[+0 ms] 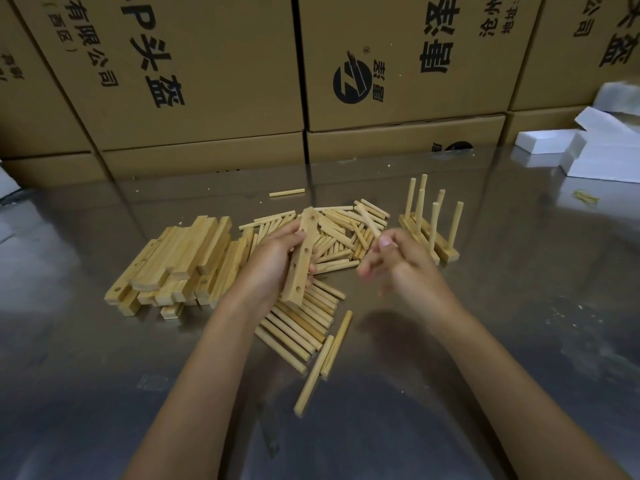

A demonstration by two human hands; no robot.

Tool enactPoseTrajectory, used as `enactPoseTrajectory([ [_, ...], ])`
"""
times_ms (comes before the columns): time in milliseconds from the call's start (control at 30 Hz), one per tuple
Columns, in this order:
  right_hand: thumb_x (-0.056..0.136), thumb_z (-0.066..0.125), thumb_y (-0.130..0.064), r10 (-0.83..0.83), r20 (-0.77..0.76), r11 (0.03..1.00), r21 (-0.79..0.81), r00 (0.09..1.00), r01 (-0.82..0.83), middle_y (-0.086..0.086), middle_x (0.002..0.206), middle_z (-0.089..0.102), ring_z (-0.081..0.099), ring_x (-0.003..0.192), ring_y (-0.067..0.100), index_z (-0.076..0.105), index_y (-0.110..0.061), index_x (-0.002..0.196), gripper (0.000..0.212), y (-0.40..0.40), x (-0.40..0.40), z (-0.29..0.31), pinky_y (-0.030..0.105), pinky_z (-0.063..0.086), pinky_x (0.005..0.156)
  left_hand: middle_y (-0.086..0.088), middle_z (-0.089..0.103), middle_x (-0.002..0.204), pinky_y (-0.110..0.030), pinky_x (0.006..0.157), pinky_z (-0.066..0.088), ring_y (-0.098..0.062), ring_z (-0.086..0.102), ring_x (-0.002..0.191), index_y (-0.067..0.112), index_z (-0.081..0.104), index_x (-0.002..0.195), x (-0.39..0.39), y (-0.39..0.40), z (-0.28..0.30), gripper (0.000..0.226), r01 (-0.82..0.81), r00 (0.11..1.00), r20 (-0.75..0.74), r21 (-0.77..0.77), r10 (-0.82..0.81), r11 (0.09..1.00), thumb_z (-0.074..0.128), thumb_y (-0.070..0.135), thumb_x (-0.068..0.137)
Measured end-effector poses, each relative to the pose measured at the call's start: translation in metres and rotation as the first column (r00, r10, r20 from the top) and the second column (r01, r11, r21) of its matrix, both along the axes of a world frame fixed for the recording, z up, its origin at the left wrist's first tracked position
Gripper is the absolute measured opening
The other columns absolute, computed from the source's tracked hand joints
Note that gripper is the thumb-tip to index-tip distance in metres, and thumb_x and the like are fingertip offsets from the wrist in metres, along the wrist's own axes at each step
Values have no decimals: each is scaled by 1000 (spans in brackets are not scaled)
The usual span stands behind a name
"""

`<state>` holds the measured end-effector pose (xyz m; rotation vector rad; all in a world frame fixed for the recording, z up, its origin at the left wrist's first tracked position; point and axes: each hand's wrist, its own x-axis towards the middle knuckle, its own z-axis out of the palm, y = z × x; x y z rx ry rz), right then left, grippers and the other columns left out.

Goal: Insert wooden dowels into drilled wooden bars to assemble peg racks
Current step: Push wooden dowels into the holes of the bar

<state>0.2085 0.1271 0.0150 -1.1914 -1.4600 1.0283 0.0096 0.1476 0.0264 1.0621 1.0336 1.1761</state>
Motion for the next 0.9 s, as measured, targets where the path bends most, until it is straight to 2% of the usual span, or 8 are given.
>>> enactPoseTrajectory([
  [67, 103, 47, -25, -101, -136, 995, 2, 986, 102, -13, 91, 71, 63, 84, 1, 64, -16, 97, 20, 3, 5, 3, 22, 49, 70, -7, 62, 79, -32, 49, 49, -18, 58, 61, 21, 45, 146, -2, -1, 1, 45, 43, 995, 86, -21, -41, 999, 40, 16, 102],
  [133, 100, 55, -26, -190, -194, 979, 39, 962, 201, -19, 87, 69, 57, 75, -9, 69, -16, 98, 17, 6, 10, 4, 19, 41, 71, -7, 58, 73, -31, 46, 49, -17, 56, 57, 23, 46, 145, 0, -3, 2, 45, 98, 991, 100, -41, -93, 994, 38, 19, 101],
  [233, 96, 63, -22, -175, -304, 977, 66, 937, 204, -15, 66, 61, 51, 58, -1, 66, -8, 101, 16, 6, 13, 6, 22, 42, 60, -4, 54, 64, -27, 41, 50, -16, 54, 51, 23, 59, 133, 6, -6, 3, 34, 160, 987, 34, -92, -157, 983, 45, 33, 103],
  [400, 88, 71, -6, -7, -263, 988, 144, 965, 47, 9, 77, 73, 69, 68, 15, 64, 2, 97, 13, -1, 1, 9, 20, 54, 61, -3, 52, 61, -25, 37, 45, -14, 49, 43, 12, 65, 103, 17, -12, 7, 31, 265, 959, -67, -129, -275, 955, 47, 36, 103],
  [467, 87, 72, -3, 18, -256, 986, 163, 967, 25, 14, 78, 73, 72, 70, 17, 65, 4, 95, 13, -3, -4, 7, 23, 57, 63, -4, 50, 55, -24, 36, 42, -15, 46, 38, 10, 62, 81, 20, -14, 7, 41, 286, 946, -114, -155, -304, 946, 46, 40, 103],
  [500, 87, 72, -3, 22, -261, 984, 175, 965, 25, 15, 77, 73, 72, 70, 18, 65, 5, 94, 13, -3, -5, 6, 25, 58, 64, -5, 49, 53, -23, 35, 41, -16, 45, 36, 9, 62, 78, 23, -14, 7, 44, 286, 942, -131, -164, -308, 944, 45, 41, 103],
  [633, 86, 73, -5, 21, -254, 975, 218, 967, 36, 14, 74, 72, 70, 68, 21, 66, 3, 89, 10, -2, -6, 1, 27, 58, 63, -4, 51, 57, -23, 36, 41, -15, 48, 39, 11, 63, 116, 33, -16, 6, 32, 243, 964, -76, -145, -255, 959, 44, 34, 104],
  [900, 86, 74, -5, -15, -172, 954, 293, 985, 66, 8, 69, 68, 66, 62, 20, 63, -1, 82, 12, 3, -6, -4, 29, 56, 59, -4, 50, 55, -19, 38, 34, -14, 43, 41, 20, 70, 98, 46, -15, 0, 30, 99, 994, -33, -183, -107, 978, 43, 33, 104],
])
